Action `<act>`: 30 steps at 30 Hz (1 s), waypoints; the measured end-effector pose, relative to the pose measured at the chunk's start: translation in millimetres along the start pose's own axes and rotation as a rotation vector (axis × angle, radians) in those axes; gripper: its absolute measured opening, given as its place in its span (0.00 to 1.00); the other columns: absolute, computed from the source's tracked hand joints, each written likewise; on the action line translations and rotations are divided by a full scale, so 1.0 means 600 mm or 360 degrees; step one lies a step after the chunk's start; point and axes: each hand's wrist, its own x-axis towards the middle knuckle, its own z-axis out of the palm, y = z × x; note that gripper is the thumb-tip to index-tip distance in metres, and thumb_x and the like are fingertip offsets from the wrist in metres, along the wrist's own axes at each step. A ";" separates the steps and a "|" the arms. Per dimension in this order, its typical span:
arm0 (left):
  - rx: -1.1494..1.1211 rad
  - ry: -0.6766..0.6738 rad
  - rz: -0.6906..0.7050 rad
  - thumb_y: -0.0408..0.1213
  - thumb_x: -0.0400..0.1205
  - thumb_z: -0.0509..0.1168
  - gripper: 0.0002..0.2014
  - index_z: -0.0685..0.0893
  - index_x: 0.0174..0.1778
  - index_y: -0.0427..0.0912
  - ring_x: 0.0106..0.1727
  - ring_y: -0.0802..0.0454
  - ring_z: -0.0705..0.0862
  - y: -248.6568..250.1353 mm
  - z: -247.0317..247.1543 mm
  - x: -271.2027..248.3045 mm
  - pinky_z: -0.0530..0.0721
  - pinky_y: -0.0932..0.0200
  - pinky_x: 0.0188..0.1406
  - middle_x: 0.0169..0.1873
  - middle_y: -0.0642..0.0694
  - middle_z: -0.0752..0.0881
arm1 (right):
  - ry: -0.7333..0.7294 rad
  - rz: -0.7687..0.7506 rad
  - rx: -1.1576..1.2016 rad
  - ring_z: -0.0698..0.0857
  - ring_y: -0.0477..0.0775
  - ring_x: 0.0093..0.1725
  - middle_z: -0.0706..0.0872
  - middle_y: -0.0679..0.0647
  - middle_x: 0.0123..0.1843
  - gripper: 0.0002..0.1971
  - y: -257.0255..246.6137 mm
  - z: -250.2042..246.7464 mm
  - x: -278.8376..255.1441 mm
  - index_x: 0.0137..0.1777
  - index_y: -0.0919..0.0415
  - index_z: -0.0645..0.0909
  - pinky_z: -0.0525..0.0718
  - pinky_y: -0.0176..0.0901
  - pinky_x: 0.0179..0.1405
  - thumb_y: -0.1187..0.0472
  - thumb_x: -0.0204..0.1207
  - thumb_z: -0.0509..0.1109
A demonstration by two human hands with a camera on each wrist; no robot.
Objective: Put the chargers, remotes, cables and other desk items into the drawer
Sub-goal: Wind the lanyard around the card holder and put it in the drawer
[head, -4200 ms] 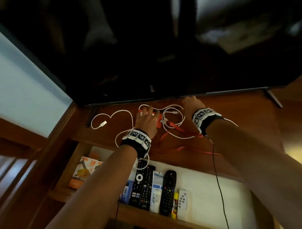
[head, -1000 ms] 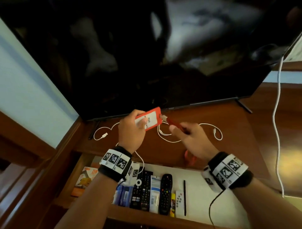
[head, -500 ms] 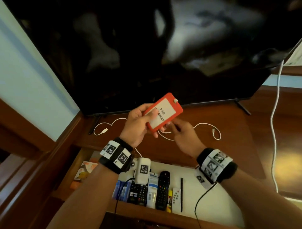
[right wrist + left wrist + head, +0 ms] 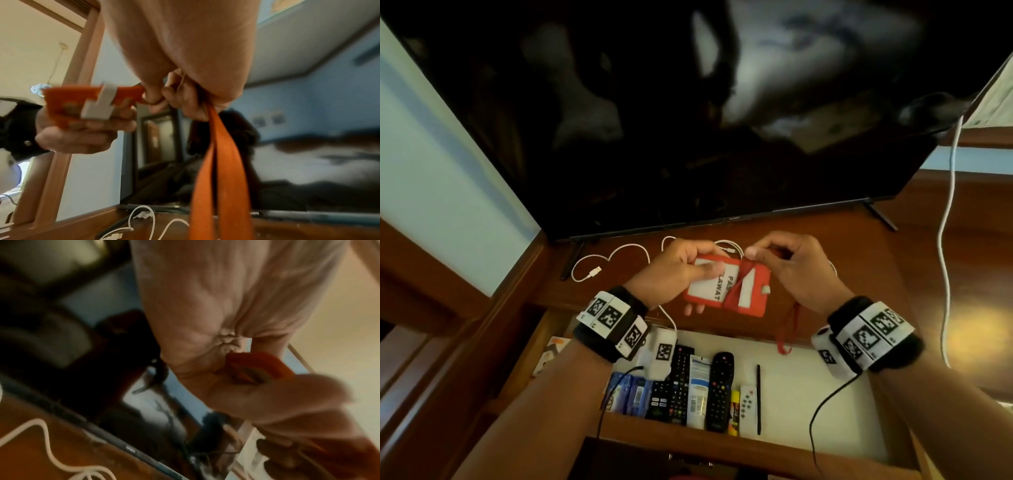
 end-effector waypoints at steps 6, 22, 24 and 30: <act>-0.0364 0.0525 0.0170 0.35 0.91 0.62 0.09 0.81 0.64 0.37 0.27 0.43 0.88 0.008 0.020 0.021 0.81 0.58 0.15 0.42 0.36 0.90 | 0.0074 0.0057 -0.0028 0.71 0.50 0.20 0.81 0.54 0.28 0.13 0.017 0.055 -0.036 0.53 0.43 0.84 0.70 0.44 0.18 0.55 0.90 0.58; -0.0153 -0.0164 0.0077 0.33 0.88 0.66 0.09 0.85 0.63 0.40 0.29 0.40 0.90 0.006 0.002 0.013 0.85 0.58 0.17 0.42 0.35 0.92 | 0.0020 -0.0009 0.0228 0.86 0.53 0.40 0.89 0.53 0.41 0.08 0.008 0.006 -0.017 0.46 0.55 0.87 0.84 0.46 0.41 0.58 0.85 0.67; -0.0434 -0.0011 0.0139 0.34 0.87 0.65 0.11 0.83 0.65 0.38 0.28 0.40 0.90 0.008 0.013 0.012 0.85 0.57 0.18 0.44 0.34 0.91 | 0.0051 -0.0023 0.0418 0.88 0.51 0.43 0.91 0.50 0.44 0.13 0.009 0.017 -0.021 0.49 0.55 0.87 0.86 0.44 0.45 0.70 0.86 0.64; -0.0099 0.0923 0.0426 0.34 0.86 0.69 0.09 0.86 0.58 0.53 0.47 0.53 0.93 -0.010 0.052 0.038 0.91 0.61 0.37 0.49 0.47 0.91 | 0.0186 0.0331 0.0382 0.70 0.57 0.30 0.82 0.53 0.31 0.15 0.011 0.071 -0.026 0.40 0.61 0.85 0.69 0.51 0.32 0.69 0.87 0.63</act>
